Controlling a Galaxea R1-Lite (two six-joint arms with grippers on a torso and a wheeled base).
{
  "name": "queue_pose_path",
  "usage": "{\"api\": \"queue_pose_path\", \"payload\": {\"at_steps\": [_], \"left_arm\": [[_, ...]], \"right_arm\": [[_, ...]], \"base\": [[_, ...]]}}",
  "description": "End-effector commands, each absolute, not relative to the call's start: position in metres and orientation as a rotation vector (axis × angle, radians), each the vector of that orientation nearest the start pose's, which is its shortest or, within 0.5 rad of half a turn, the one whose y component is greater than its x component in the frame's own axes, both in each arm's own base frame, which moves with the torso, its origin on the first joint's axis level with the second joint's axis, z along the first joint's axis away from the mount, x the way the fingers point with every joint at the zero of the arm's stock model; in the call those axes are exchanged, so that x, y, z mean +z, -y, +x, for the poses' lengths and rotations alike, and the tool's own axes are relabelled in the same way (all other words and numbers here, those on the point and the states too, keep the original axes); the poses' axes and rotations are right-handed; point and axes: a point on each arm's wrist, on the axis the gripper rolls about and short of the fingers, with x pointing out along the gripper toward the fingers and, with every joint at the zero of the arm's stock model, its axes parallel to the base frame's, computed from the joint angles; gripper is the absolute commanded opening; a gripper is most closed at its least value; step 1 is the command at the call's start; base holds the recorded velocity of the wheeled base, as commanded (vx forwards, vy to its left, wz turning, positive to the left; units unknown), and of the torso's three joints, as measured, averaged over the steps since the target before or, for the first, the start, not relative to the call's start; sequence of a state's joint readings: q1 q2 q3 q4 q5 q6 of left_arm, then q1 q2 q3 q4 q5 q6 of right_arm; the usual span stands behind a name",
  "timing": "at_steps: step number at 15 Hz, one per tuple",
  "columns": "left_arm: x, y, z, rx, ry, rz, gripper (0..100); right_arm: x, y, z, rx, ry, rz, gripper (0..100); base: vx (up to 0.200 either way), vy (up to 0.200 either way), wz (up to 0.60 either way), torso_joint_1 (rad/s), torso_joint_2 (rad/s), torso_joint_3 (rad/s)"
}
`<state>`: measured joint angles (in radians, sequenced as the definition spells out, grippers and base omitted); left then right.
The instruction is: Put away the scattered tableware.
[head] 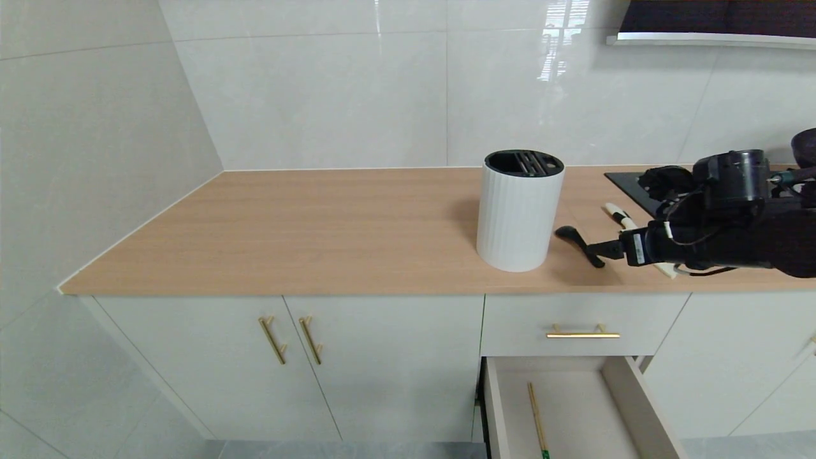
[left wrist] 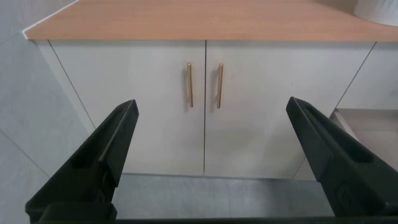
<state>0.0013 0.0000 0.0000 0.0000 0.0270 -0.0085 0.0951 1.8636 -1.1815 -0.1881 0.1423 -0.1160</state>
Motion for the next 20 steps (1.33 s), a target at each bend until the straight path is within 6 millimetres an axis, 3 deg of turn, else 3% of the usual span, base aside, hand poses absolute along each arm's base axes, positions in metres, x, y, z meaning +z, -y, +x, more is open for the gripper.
{"api": "queue_pose_path", "payload": {"at_steps": [1, 9, 20], "left_arm": [[0.075, -0.001, -0.023, 0.029, 0.0, -0.009, 100], [0.075, -0.001, -0.023, 0.029, 0.0, -0.009, 100], [0.075, -0.001, -0.023, 0.029, 0.0, -0.009, 100]], "right_arm": [[0.153, -0.03, 0.405, 0.26, -0.527, -0.092, 100], [0.12, -0.022, 0.433, 0.261, -0.537, -0.074, 100], [0.107, -0.023, 0.453, 0.254, -0.517, -0.068, 100]], "base": [[0.0, 0.0, 0.0, 0.0, 0.0, 0.0], [0.0, 0.0, 0.0, 0.0, 0.0, 0.0], [0.0, 0.0, 0.0, 0.0, 0.0, 0.0]]}}
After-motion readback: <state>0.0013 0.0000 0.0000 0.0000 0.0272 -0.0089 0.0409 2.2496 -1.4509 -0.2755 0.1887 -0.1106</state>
